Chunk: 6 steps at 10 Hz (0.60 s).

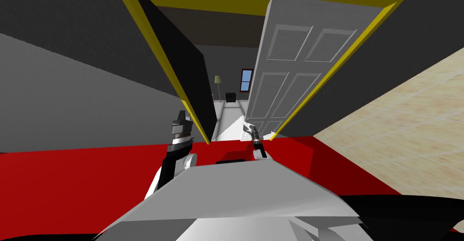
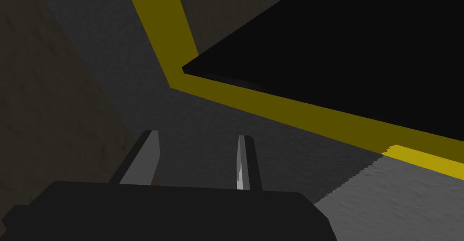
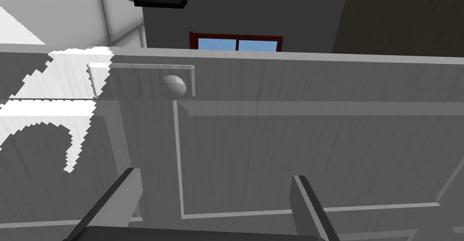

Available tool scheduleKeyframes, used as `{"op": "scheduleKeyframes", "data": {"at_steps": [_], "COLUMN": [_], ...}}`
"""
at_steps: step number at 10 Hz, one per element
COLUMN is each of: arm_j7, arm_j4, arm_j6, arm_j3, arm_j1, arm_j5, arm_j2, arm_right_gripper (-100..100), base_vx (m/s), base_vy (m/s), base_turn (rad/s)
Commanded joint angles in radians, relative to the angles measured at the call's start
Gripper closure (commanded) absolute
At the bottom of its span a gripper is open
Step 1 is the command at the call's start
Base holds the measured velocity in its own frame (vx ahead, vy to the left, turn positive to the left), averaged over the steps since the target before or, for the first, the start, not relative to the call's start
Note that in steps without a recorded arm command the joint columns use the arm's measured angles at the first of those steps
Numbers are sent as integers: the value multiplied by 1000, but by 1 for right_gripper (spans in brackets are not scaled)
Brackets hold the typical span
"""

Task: Push the door open

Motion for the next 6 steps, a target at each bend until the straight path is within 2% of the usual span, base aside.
{"op": "scheduleKeyframes", "data": {"at_steps": [1,4,6], "arm_j7": [-4,-11,-14], "arm_j4": [34,118,148], "arm_j6": [-5,-14,-17], "arm_j3": [-1,-4,-5], "arm_j1": [-12,-42,-53], "arm_j5": [-2,-7,-9], "arm_j2": [-3,-6,-7], "arm_right_gripper": [-100,-100,-100], "base_vx": [40,58,67], "base_vy": [-58,-92,-94], "base_turn": [65,159,106]}}
